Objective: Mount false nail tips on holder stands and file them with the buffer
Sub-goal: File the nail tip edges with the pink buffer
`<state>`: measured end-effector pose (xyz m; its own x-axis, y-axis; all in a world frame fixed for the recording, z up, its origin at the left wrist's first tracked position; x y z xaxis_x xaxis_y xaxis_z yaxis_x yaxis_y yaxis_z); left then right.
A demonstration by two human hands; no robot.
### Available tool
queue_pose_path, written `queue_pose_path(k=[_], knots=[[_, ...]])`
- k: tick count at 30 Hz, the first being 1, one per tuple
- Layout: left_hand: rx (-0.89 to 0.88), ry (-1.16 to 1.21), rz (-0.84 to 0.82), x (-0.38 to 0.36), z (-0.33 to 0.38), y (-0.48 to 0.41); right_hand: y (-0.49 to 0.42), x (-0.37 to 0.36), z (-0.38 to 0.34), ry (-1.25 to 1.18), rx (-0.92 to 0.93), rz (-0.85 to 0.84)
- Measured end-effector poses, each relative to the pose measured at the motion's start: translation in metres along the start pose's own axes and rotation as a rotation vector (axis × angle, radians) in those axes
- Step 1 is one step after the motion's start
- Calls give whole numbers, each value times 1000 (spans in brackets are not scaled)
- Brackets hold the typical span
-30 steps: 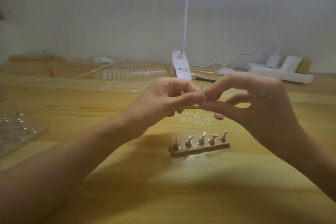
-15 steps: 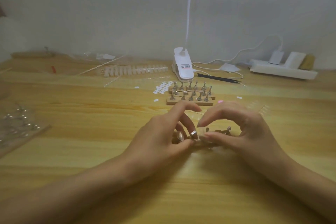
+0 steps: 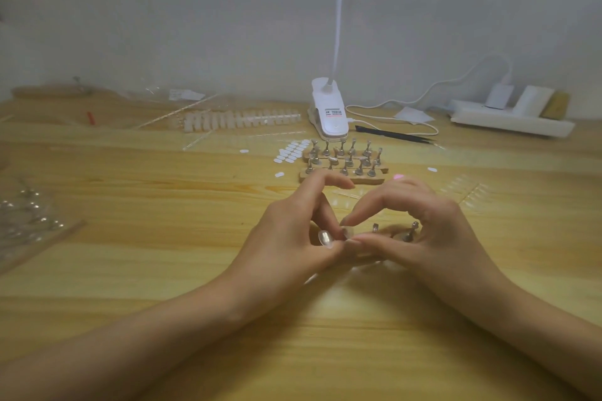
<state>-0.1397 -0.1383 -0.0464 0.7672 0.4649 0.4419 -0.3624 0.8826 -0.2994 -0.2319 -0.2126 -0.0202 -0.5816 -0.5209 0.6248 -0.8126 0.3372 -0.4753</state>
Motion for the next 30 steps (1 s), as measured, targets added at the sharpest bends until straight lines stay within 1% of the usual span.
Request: queue_pose_path(k=[6,19,25,27,30], knots=[[-2,5,2,0,-2,-1,-1,-2,0,31,1,-16],[24,39,-6,-1,-4,0,-2,-1,-6,79,35,12],[23,51,-6,-1,-4,1,1,-1,-4,133,8,15],[13,47,-6,-2,-3,2,4,4,-9,163,47,21],[8,36,-10,-2,-4,2,7,17,-20,293,186,80]])
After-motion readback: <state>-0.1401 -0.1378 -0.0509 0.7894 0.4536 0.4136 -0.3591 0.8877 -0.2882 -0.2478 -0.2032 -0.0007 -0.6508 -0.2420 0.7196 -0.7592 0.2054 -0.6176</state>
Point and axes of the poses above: each hand's wrist, its own y-axis away from the middle knuckle, its own x-axis out of the back of the hand, z = x × y, the point moved 10 cm from there along -y, towards the middle knuckle, and after that the axes turned 2 degrees about y, right-handed, at the moved point
